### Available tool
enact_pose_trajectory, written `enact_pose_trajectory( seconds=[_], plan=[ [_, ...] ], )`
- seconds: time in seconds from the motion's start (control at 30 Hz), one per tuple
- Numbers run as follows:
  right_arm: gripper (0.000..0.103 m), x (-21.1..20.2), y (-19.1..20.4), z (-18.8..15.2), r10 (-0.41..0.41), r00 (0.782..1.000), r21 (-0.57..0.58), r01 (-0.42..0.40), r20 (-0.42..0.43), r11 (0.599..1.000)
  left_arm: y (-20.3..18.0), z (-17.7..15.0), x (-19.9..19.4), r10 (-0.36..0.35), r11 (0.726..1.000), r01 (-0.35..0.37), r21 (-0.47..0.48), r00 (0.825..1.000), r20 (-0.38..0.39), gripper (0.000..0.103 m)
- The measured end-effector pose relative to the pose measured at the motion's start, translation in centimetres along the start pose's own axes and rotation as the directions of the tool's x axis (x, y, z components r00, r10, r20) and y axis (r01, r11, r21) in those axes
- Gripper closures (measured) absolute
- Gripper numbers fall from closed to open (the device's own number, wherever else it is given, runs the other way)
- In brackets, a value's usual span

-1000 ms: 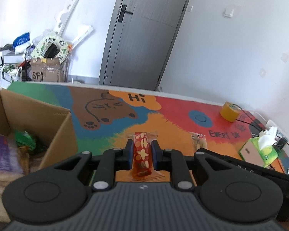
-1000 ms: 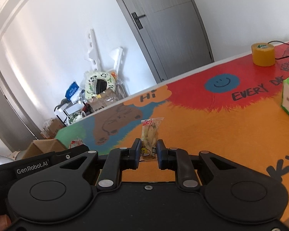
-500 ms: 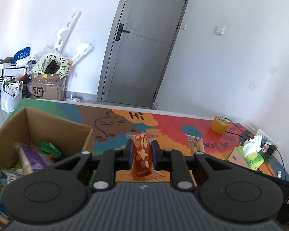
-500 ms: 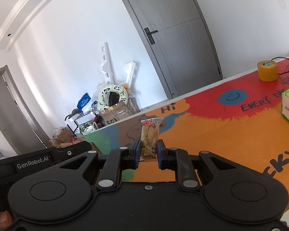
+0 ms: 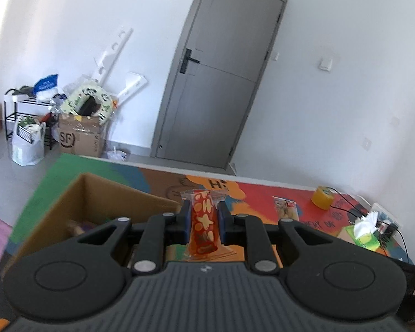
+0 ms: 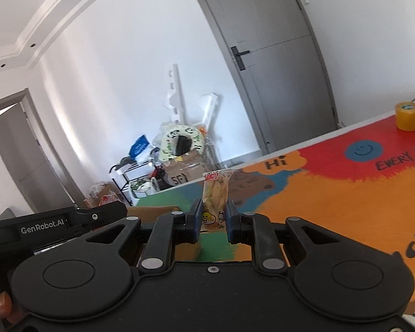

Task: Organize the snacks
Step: 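Carry both packets over the cardboard box and open both tools to drop them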

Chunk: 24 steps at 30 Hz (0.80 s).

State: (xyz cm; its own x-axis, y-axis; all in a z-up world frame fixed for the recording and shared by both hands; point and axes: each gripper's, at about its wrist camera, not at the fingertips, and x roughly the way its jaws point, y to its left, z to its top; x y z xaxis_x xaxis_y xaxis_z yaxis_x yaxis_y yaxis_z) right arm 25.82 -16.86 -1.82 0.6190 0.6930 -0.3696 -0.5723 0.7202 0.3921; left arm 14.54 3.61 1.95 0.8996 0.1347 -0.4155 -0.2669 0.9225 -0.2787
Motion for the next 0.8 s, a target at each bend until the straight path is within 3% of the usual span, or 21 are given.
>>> enact_pose_trajectory(
  seconds=[0.37, 0.8],
  plan=[
    [0.084, 2.3, 4.4, 0.2, 0.069, 0.997, -0.055, -0.071, -0.037, 0.996, 5.0, 1.3, -1.2, 0.055, 0.998, -0.054, -0.044, 0.998, 0.019, 0.085],
    [0.083, 5.8, 8.3, -0.2, 0.083, 0.991, -0.095, -0.093, -0.106, 0.991, 9.3, 1.9, -0.4, 0.079, 0.991, -0.077, -0.111, 0.997, 0.008, 0.085]
  ],
)
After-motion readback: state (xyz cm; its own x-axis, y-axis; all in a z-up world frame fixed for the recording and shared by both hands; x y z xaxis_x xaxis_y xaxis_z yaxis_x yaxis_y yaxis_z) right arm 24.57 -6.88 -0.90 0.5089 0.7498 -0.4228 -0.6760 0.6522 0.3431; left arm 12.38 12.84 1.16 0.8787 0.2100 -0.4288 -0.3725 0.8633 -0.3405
